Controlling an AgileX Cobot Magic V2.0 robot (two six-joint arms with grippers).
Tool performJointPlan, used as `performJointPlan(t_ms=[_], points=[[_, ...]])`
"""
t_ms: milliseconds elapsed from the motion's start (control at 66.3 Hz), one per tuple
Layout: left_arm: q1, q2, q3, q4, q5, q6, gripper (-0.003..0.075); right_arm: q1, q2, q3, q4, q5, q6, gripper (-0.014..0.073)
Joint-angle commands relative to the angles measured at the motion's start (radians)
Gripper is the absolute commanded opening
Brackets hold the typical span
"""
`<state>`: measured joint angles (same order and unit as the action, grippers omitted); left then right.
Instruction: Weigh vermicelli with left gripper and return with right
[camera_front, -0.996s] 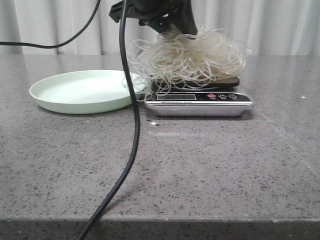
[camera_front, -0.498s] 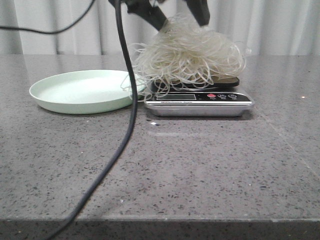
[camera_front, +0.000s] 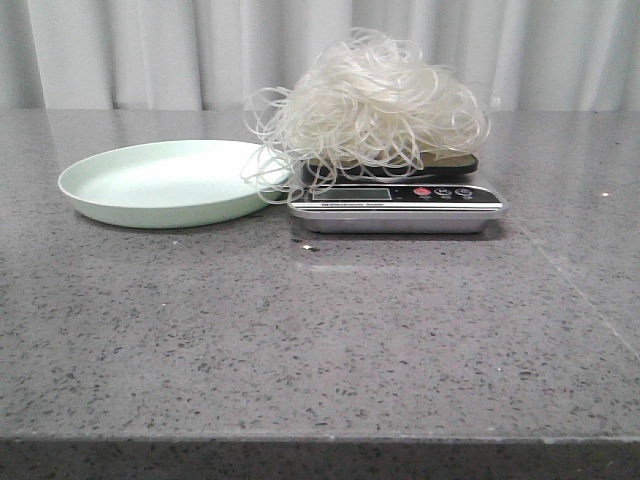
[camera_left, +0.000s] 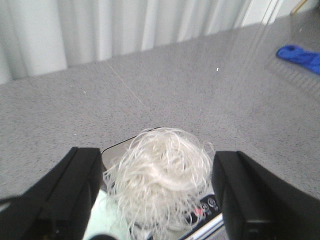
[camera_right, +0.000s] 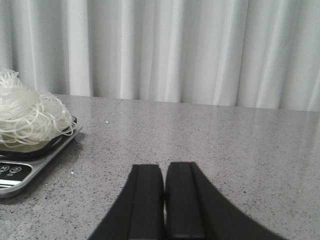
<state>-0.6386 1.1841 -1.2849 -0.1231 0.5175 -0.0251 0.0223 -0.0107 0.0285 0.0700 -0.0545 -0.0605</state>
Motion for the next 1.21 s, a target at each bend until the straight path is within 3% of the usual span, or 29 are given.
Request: performJointPlan(t_ms=[0, 422, 618, 875, 1026, 1192], points=[[0.002, -0.171, 0.106, 0.0, -0.137, -0.009, 0.0523, -0.001, -0.017, -0.009, 0.003, -0.083, 0.0, 0.0188], [0.002, -0.798, 0.538, 0.123, -0.151, 0.0, 0.0515, -0.001, -0.017, -0.009, 0.003, -0.083, 0.0, 0.0188], [0.002, -1.025, 0.721, 0.157, -0.127, 0.0, 0.0383, -0.001, -0.017, -0.009, 0.003, -0.083, 0.0, 0.0188], [0.002, -1.089, 0.843, 0.151, -0.008, 0.0, 0.0211, -0.001, -0.016, -0.009, 0.003, -0.083, 0.0, 0.0188], [0.002, -1.089, 0.873, 0.151, -0.027, 0.0, 0.0127, -0.001, -0.016, -0.009, 0.003, -0.083, 0.0, 0.0188], [0.002, -1.089, 0.874, 0.151, -0.035, 0.0, 0.0127, -0.001, -0.016, -0.009, 0.003, -0.083, 0.0, 0.0188]])
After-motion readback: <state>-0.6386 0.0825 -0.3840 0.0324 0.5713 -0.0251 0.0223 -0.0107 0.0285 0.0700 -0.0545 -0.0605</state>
